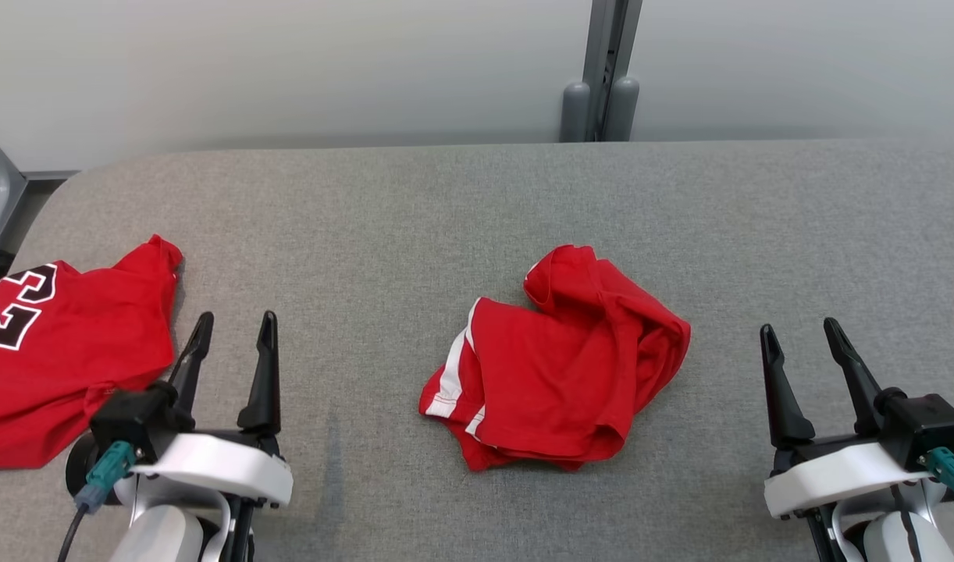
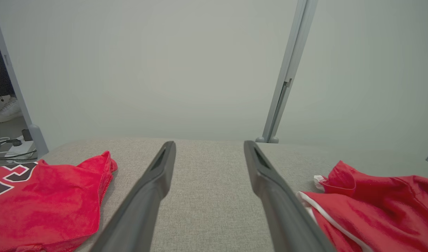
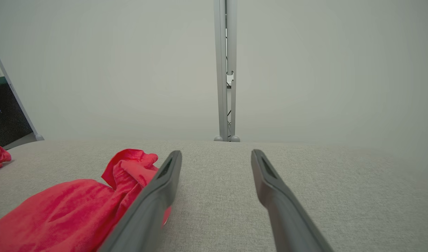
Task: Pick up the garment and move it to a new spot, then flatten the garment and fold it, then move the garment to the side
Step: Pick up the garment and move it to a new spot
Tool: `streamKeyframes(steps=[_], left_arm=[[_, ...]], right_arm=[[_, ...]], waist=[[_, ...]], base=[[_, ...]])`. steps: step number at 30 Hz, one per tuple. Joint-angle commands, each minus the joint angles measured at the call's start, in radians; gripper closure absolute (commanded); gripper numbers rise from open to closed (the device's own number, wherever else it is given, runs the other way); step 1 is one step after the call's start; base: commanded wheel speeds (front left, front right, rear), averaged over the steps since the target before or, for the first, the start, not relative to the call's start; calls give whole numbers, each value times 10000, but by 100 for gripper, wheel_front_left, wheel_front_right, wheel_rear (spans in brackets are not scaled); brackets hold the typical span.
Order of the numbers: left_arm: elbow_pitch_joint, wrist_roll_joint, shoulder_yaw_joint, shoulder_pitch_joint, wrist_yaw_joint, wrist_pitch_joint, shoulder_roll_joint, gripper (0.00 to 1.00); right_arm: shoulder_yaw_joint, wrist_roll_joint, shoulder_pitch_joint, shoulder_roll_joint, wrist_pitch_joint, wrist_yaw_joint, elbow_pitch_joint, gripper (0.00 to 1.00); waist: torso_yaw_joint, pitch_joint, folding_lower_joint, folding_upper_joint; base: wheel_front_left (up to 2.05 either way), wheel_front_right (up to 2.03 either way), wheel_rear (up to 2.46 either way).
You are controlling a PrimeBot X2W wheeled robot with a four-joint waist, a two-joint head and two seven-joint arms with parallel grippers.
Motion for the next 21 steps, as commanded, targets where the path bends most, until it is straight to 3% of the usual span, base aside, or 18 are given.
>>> streamKeyframes(steps=[1,21], left_arm=[[-82,123,32,217,-49,-21,66,0],[-365,132,-123,1129,127,103,196,0]], right_arm=[[-43,-36,145,-57,57,1,-24,0],[-88,161,914,-51,342,1,-287,0]], waist=[[-12,-129,0,0],[-118,-673,0,0]], base=[[0,0,0],[0,0,0]])
